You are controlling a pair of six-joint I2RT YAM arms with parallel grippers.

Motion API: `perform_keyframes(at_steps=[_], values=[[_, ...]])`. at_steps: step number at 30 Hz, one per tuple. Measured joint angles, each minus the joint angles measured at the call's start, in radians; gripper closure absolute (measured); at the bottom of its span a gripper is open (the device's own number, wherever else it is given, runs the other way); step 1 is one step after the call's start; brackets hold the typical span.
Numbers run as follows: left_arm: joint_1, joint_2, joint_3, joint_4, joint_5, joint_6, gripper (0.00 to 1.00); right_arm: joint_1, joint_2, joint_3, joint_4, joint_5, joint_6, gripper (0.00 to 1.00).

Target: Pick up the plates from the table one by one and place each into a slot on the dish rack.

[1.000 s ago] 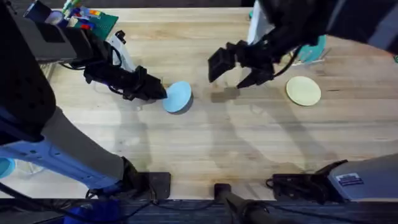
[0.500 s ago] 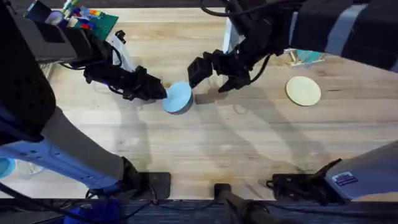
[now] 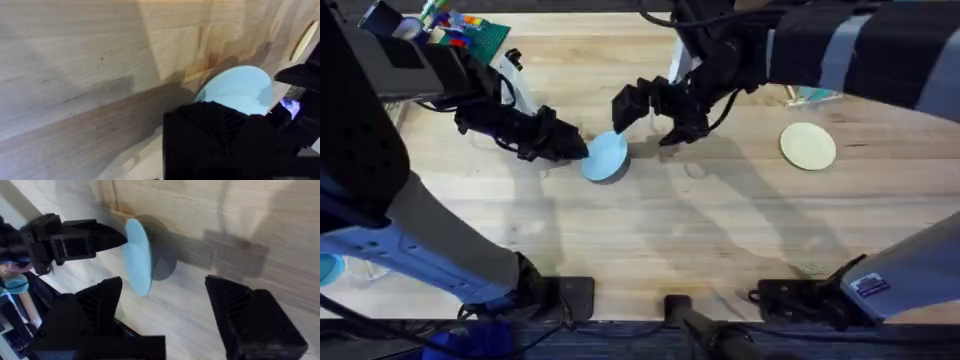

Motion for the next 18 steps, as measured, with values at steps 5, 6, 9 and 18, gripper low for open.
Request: perform_keyframes(at_steps=[5,6,9,18], values=[[0.0,0.0,0.0,0.0,0.0,0.0,0.961,0.02,0.002,0.0,0.03,0.0,0.034,0.008],[0.0,0.0,0.0,0.0,0.0,0.0,0.961,0.024,0.005,0.0,0.033,0.0,0.043,0.008],[0.0,0.0,0.0,0.0,0.0,0.0,0.961,0.038,0.029,0.001,0.04,0.0,0.063,0.008],[0.0,0.0,0.0,0.0,0.0,0.0,0.96,0.094,0.07,0.002,0.149,0.0,0.117,0.009]])
